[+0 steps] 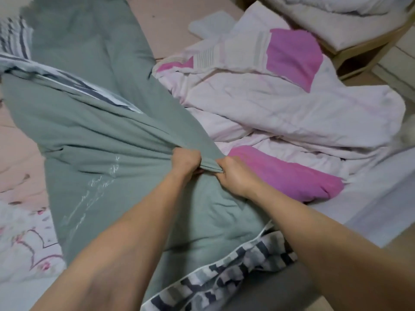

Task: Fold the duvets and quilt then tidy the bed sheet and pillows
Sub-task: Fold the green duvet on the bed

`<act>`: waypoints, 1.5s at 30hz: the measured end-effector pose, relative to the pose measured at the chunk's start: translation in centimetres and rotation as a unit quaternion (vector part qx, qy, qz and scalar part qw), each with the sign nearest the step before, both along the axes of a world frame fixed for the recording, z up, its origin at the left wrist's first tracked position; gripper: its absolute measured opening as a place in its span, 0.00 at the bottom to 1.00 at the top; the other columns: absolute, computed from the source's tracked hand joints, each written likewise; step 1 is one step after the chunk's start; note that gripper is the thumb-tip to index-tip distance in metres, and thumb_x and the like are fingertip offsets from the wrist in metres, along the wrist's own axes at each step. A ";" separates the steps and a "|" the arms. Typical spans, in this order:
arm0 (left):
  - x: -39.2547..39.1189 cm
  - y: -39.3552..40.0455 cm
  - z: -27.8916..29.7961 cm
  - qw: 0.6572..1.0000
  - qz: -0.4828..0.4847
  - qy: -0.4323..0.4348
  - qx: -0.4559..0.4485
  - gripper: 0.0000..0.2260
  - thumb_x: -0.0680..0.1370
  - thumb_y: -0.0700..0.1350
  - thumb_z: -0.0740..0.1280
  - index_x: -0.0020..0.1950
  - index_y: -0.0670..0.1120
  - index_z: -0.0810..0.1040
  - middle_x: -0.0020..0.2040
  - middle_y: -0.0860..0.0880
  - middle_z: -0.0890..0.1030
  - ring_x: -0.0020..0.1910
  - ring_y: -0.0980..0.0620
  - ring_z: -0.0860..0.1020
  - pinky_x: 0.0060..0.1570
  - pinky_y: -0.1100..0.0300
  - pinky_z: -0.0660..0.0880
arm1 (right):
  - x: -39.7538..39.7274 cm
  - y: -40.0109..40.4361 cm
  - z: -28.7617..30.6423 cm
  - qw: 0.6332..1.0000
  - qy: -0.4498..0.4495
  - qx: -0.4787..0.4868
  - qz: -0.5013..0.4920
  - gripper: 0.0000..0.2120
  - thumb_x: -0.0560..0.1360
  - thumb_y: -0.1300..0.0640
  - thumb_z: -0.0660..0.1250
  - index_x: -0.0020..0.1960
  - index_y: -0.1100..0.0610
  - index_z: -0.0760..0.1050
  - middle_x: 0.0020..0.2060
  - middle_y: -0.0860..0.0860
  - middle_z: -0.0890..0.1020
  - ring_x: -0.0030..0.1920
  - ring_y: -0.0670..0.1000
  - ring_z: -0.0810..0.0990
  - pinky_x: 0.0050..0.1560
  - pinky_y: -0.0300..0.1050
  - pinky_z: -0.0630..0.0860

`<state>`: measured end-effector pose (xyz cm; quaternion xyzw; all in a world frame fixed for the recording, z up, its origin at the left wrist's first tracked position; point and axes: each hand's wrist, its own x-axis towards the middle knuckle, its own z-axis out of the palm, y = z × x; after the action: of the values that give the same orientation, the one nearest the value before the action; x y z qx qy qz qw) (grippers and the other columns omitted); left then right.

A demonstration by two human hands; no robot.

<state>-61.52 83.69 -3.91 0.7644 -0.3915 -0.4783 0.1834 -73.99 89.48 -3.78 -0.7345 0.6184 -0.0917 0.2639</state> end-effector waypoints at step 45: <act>36.7 26.2 -0.2 0.940 0.300 0.139 -0.084 0.18 0.67 0.40 0.74 0.55 0.39 0.78 0.53 0.42 0.81 0.50 0.45 0.80 0.54 0.49 0.79 | 22.0 18.3 3.6 0.962 0.023 0.117 -0.245 0.16 0.71 0.64 0.66 0.58 0.68 0.73 0.56 0.65 0.78 0.56 0.64 0.77 0.52 0.48 0.74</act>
<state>-24.79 109.86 -4.07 0.7538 -0.1532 -0.4683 0.4348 -52.01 107.77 -0.17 -0.5261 0.7920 -0.0637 0.3033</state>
